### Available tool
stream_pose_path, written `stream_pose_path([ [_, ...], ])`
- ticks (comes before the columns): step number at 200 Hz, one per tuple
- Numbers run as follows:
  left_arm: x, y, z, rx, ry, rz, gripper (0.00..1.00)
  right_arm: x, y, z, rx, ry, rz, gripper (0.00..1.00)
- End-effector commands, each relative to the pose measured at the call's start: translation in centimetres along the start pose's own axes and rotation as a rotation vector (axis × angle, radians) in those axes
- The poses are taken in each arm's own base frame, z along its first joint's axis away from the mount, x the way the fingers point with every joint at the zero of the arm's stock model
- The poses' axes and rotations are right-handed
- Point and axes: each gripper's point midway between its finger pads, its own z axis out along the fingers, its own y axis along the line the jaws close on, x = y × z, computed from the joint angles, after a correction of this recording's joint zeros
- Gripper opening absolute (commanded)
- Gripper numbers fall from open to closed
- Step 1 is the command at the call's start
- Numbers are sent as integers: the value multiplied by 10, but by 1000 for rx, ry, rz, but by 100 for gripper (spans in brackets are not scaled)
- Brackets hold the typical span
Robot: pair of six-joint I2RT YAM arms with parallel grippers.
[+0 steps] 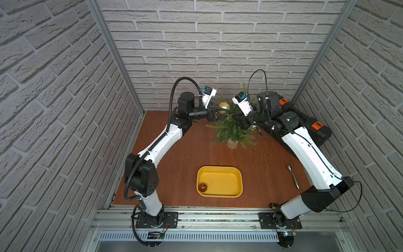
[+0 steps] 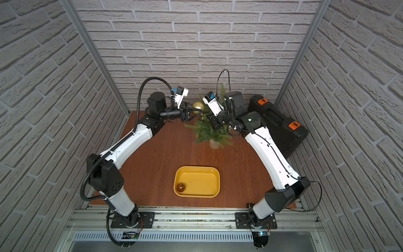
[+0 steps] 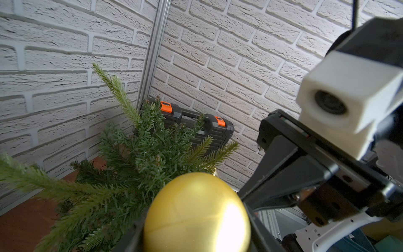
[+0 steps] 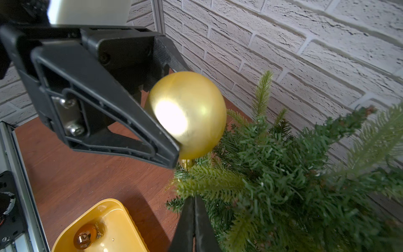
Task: Decorate the small christmas tree with ornaments
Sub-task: Hang an ornament on the christmas tree.
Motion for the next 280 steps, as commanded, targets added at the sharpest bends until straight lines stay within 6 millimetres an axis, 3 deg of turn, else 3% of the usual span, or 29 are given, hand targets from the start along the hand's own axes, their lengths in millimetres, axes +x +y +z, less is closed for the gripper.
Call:
stream_pose_path([
  [1,-20,-13,-12,-6,-56,67,33,-5,-10,-4,57,-1,-19,6],
  [82,-19,-21,-16,23,-80,49,36,-8,-11,-13,74,-8,-31,6],
  [196,2,-14,-19,-11,-74,-2,77,-7,-10,-11,66,5,-39,6],
  [280,13,-12,-22,-22,-55,-11,77,-17,-4,-5,18,-33,-36,6],
])
